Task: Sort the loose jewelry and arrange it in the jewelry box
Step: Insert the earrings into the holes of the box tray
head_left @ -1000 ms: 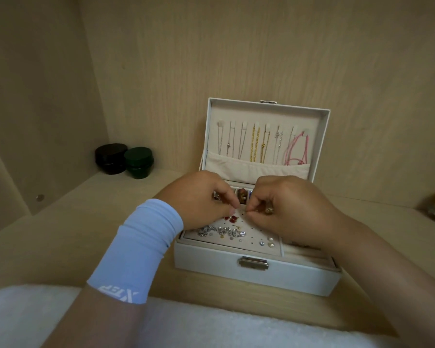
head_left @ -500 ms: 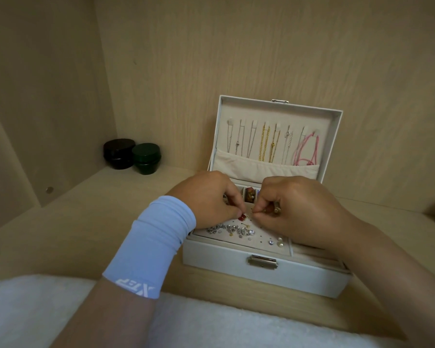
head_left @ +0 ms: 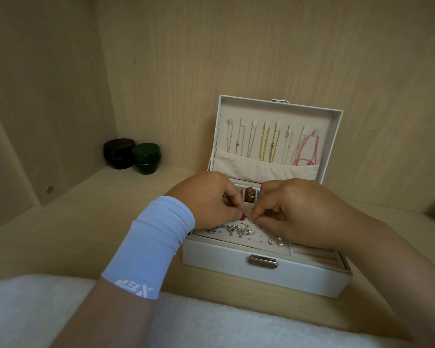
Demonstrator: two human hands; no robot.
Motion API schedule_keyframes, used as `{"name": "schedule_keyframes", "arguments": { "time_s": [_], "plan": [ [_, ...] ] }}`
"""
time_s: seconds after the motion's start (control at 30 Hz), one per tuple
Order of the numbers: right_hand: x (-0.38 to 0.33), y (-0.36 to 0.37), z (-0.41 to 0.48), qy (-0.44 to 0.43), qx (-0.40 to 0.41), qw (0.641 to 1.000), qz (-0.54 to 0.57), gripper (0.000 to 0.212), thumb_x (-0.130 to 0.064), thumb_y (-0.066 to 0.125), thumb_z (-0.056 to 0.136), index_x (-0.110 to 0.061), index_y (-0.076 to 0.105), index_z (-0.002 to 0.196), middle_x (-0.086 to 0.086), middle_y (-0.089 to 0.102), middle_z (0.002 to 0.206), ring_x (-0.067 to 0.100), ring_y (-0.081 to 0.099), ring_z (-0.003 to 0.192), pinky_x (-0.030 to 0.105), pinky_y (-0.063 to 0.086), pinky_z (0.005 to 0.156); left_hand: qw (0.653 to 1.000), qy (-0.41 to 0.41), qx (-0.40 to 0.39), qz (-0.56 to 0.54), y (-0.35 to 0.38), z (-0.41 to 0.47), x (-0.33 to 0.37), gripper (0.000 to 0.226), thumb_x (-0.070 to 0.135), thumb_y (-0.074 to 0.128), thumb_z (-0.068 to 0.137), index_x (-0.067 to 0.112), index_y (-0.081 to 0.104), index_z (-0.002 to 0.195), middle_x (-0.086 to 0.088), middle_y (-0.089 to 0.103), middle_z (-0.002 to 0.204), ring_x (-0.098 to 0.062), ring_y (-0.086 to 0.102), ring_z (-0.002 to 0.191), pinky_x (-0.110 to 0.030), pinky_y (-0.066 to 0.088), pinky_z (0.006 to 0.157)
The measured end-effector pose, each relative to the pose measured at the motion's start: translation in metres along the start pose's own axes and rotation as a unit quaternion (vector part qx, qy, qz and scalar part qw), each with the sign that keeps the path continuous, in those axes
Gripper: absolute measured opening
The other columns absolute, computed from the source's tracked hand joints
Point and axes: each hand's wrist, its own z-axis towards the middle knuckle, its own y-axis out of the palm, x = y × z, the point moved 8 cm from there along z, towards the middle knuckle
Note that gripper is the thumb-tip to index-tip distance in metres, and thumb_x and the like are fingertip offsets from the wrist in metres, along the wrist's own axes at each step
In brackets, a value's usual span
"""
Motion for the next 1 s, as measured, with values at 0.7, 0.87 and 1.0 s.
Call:
{"name": "schedule_keyframes", "arguments": {
  "time_s": [0.7,0.87,1.0],
  "plan": [
    [-0.018,0.002,0.006,0.015,-0.038,0.999,-0.007,0.008,-0.039,0.066,0.09,-0.039,0.073,0.094,-0.026,0.048,0.081,-0.008,0.049,0.073,0.013,0.032,0.061,0.996,-0.016,0.064,-0.056,-0.022,-0.008,-0.011,0.012,0.026,0.07,0.088,0.037,0.074,0.086,0.026,0.06,0.076,0.007,0.056,0.07,-0.012,0.039,0.067],
    [-0.014,0.004,0.007,0.023,-0.053,0.998,0.019,0.005,-0.039,0.065,0.09,-0.038,0.069,0.092,-0.028,0.052,0.088,-0.01,0.052,0.083,0.011,0.035,0.066,0.996,-0.006,0.047,-0.074,-0.014,-0.006,-0.008,0.012,0.026,0.072,0.086,0.038,0.074,0.083,0.029,0.062,0.068,0.005,0.054,0.063,-0.014,0.04,0.065],
    [-0.011,0.007,0.005,0.026,-0.074,0.996,0.032,0.004,-0.039,0.064,0.091,-0.037,0.067,0.094,-0.024,0.055,0.094,-0.009,0.053,0.087,0.01,0.035,0.068,0.997,-0.009,0.042,-0.071,-0.013,-0.006,-0.008,0.01,0.025,0.072,0.085,0.034,0.076,0.087,0.036,0.058,0.062,0.011,0.053,0.061,-0.009,0.037,0.06]
  ]
}}
